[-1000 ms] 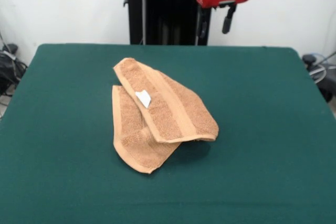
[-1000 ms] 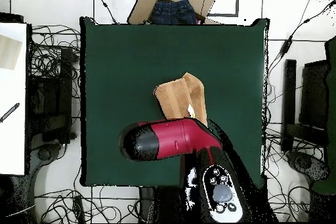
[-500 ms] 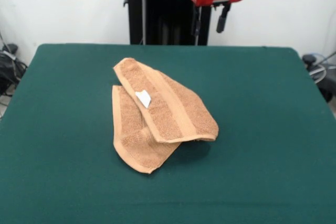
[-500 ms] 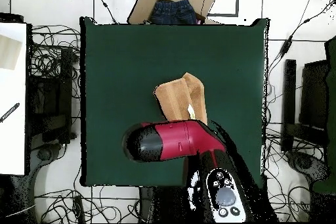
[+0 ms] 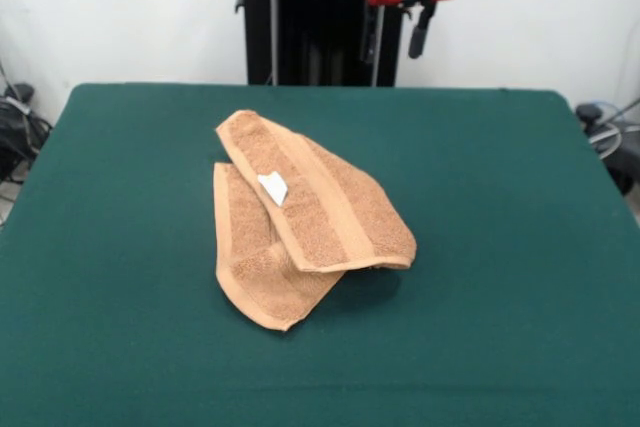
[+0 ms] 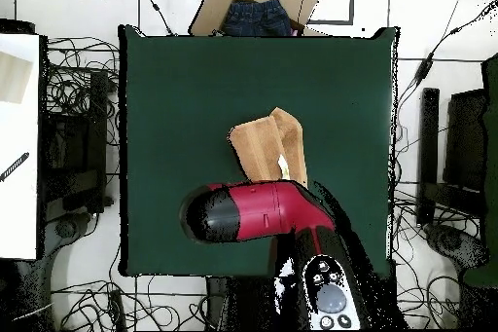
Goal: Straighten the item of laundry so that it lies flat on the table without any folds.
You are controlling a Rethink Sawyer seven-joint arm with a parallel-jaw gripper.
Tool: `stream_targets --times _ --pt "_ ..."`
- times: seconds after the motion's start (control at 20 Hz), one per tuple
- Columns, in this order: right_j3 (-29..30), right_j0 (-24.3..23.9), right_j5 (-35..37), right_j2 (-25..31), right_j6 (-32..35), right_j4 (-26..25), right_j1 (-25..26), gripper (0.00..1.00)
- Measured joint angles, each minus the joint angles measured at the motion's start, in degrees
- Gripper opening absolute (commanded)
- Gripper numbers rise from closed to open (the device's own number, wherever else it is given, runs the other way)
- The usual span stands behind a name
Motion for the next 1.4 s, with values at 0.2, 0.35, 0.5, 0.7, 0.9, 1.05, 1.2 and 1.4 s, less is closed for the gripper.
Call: stream_targets --times 0.2,0.35,0.5,0.7,0.9,1.05,1.2,1.4 --pt "0.00 0.87 0.00 0.00 0.00 0.00 0.00 1.00" --pt "0.00 1.27 0.00 0.00 0.00 -0.01 0.00 1.00" --pt "-0.02 1.52 0.00 -0.05 0.00 -0.01 0.00 1.00" --pt "-0.16 4.14 0.00 -1.12 0.00 0.00 -0.09 1.00" --pt "-0.33 6.15 0.10 -2.03 0.00 0.20 -0.18 1.00" --pt "-0.71 7.83 0.79 -2.73 0.00 1.16 -0.48 1.00" --pt "-1.03 8.13 1.16 -3.12 0.00 1.65 -0.59 1.00" --pt "-1.13 7.71 1.16 -3.21 0.00 1.69 -0.44 1.00"
